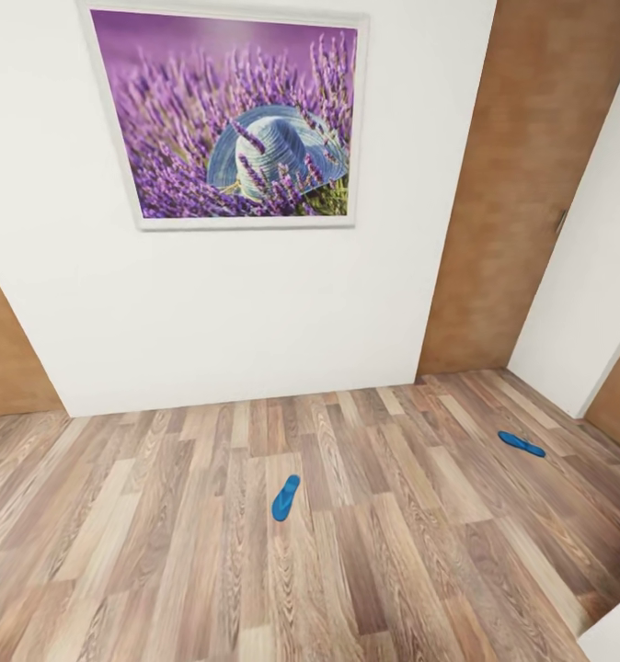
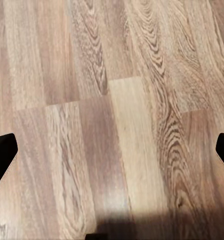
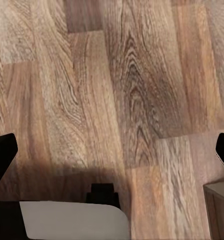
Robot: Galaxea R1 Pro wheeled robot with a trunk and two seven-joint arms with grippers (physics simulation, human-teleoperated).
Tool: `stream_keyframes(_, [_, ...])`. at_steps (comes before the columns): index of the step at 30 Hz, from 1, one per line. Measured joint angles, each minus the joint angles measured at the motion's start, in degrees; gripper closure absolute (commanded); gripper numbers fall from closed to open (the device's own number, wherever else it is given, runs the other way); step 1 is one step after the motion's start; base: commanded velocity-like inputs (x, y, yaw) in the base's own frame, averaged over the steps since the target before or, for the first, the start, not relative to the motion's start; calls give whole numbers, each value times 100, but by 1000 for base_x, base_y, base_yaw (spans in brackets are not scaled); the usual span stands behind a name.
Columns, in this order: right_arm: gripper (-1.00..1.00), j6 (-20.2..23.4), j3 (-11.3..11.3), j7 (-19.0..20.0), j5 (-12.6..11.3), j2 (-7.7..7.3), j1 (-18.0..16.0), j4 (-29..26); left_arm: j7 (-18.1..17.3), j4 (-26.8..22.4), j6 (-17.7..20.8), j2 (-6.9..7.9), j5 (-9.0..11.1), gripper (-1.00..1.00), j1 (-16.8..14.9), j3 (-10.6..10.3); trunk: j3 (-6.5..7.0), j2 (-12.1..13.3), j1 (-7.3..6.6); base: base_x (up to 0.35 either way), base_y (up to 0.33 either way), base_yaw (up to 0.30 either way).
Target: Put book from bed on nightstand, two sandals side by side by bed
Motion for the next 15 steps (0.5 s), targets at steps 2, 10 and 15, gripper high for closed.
stream_keyframes(2, [-100, 0, 0, 0, 0, 0, 0, 0, -1, 0, 1, 0, 0, -100, 1, 0, 0, 0, 0, 331, 0, 0])
stream_keyframes(10, [-100, 0, 0, 0, 0, 0, 0, 0, 0, 0, -2, 0, -2, -100, -2, 0, 0, 0, 0, 315, 0, 0])
stream_keyframes(15, [-100, 0, 0, 0, 0, 0, 0, 0, -1, 0, -1, 0, 0, -100, 0, 0, 0, 0, 0, 292, 0, 0])
